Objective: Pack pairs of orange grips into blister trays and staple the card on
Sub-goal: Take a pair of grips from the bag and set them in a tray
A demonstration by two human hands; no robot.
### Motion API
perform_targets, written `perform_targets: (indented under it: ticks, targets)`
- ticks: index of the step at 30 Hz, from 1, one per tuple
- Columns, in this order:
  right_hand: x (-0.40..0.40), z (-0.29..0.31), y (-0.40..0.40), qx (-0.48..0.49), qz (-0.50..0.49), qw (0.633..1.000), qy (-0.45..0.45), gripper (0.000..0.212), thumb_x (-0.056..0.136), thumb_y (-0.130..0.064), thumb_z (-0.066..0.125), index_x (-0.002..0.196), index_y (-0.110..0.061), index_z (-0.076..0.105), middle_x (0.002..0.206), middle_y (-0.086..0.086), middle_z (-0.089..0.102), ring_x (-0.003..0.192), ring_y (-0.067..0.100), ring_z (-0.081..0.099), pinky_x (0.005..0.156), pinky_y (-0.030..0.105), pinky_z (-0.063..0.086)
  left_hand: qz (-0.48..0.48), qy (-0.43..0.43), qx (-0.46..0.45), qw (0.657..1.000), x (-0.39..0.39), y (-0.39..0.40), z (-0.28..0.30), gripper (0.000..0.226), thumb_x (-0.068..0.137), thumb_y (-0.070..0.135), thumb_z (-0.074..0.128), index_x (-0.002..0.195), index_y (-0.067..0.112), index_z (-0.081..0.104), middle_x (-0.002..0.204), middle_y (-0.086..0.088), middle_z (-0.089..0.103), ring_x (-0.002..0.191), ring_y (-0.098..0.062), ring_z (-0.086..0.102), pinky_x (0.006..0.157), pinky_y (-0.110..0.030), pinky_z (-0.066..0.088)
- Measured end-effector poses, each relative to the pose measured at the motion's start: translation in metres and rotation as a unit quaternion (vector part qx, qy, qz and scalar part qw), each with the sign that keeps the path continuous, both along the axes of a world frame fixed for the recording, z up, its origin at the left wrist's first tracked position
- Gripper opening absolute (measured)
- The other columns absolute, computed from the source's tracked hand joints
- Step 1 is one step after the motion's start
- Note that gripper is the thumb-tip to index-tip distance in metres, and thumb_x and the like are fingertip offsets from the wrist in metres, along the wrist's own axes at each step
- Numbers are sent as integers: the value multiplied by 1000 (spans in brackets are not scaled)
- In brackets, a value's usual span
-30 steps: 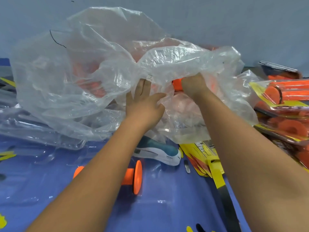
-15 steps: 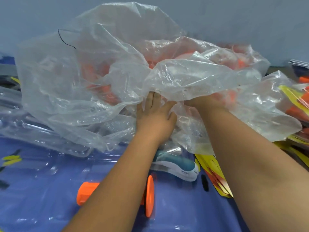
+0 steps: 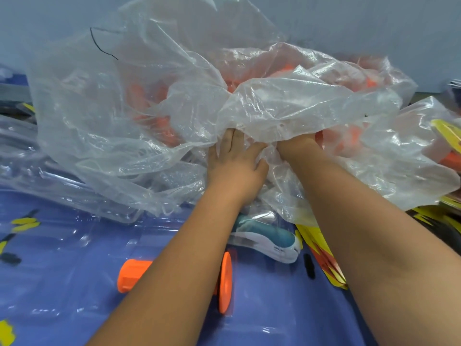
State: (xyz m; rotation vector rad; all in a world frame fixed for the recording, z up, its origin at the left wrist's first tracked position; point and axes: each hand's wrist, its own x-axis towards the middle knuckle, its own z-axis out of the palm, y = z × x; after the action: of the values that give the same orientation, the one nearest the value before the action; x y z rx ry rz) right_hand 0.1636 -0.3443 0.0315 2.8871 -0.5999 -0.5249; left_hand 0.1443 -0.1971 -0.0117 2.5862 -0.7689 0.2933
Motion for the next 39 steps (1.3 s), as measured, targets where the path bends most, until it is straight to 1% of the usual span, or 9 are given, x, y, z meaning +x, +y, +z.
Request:
perform_targets:
  ticks: [3,11,16,23,29,31,34,37,39]
  targets:
    - [6,-11,-2,-71,23,997,-1,25,99,-18,48,123,-16,53,99,6,56,108,33,54,91,41,40,-3,-2,-4,1000,0,0,-1,45,98,36,36,143,40,39,154,-5,19,147,-18,-2,118,-49,8]
    - [3,-27,-12,-131,107,980,-101,13,99,-15,46,102,-17,58,108,1,65,111,23,60,85,30,38,-9,-2,-12,1000,1,0,-2,44,97,39,39,141,42,40,154,-4,20,147,-17,-3,118,-50,8]
    - [2,-43,-17,-20,88,962,-259,22,96,-2,44,98,3,66,106,18,68,104,33,61,77,32,37,-11,0,-7,1000,2,0,-2,44,97,43,40,141,43,39,154,-3,19,147,-17,-3,118,-50,7]
    - [2,-51,-20,38,50,940,-335,21,93,5,43,91,3,64,101,20,66,103,35,58,72,31,32,-12,-5,-13,1000,2,0,-5,45,96,43,40,141,43,39,153,-3,20,146,-16,-2,118,-50,8]
    - [8,-58,-23,146,6,906,-398,23,93,5,44,108,5,62,107,24,64,107,41,54,82,41,39,-14,-7,-9,1000,5,0,-7,45,96,44,40,141,43,38,152,-3,20,146,-18,-1,117,-52,11]
    - [9,-60,-24,156,-25,889,-431,19,93,-2,48,104,2,63,100,18,63,97,33,58,72,34,38,-14,-7,-9,1000,5,0,-7,45,96,44,39,141,43,38,153,-3,19,146,-17,-2,117,-52,10]
    - [5,-58,-28,182,-120,836,-504,15,89,-11,57,74,-13,60,80,3,63,65,12,52,56,23,37,-17,-5,-11,1000,6,1,-7,45,96,45,38,141,44,37,154,-1,18,146,-16,-4,118,-51,7]
    - [-4,-51,-23,221,-140,809,-525,22,95,-12,50,80,-10,66,78,6,65,72,21,57,61,30,40,-17,-6,-14,1000,6,2,-6,45,96,46,38,141,44,37,154,-2,17,146,-15,-4,118,-50,7]
    - [-18,-46,-12,286,-115,748,-588,21,92,-10,52,74,-15,64,71,-2,63,68,14,58,60,23,41,-19,-11,-22,1000,4,4,-1,46,95,45,42,141,43,39,154,-3,17,145,-15,-3,117,-47,10]
